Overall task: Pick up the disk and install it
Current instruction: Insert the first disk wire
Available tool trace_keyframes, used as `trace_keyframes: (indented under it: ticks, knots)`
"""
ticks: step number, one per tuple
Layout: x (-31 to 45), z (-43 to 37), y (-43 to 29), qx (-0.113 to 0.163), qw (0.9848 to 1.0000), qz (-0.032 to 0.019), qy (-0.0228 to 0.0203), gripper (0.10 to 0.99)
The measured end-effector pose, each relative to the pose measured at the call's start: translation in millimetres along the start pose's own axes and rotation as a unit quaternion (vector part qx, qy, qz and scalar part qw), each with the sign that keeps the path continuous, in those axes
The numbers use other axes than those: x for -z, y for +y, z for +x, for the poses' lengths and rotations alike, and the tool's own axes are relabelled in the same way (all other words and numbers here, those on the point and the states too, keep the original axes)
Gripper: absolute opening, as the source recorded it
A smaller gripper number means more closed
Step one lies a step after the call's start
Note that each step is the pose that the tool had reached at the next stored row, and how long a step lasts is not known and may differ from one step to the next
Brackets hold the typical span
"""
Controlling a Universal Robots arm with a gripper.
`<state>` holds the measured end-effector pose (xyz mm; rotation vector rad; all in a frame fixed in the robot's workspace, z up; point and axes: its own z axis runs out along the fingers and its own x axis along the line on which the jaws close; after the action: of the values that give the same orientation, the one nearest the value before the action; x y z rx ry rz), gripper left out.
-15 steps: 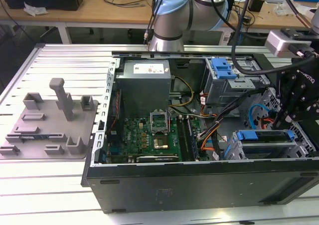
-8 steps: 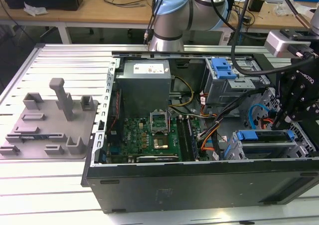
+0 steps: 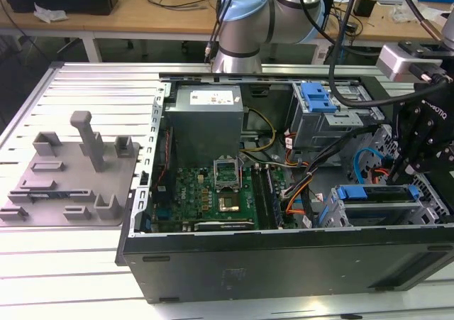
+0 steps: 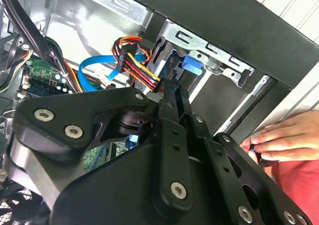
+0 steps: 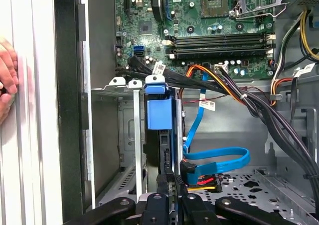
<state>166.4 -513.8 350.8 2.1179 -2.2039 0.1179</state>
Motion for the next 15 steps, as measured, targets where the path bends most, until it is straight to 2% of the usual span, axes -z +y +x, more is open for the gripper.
trace_keyframes:
  ticks: [3, 15]
  knots:
    - [-4.4, -0.5, -0.2, 0.0, 1.0, 0.0, 0.0001, 0.169]
    - [-5.5, -0.6, -0.2, 0.0, 1.0, 0.0, 0.0001, 0.169]
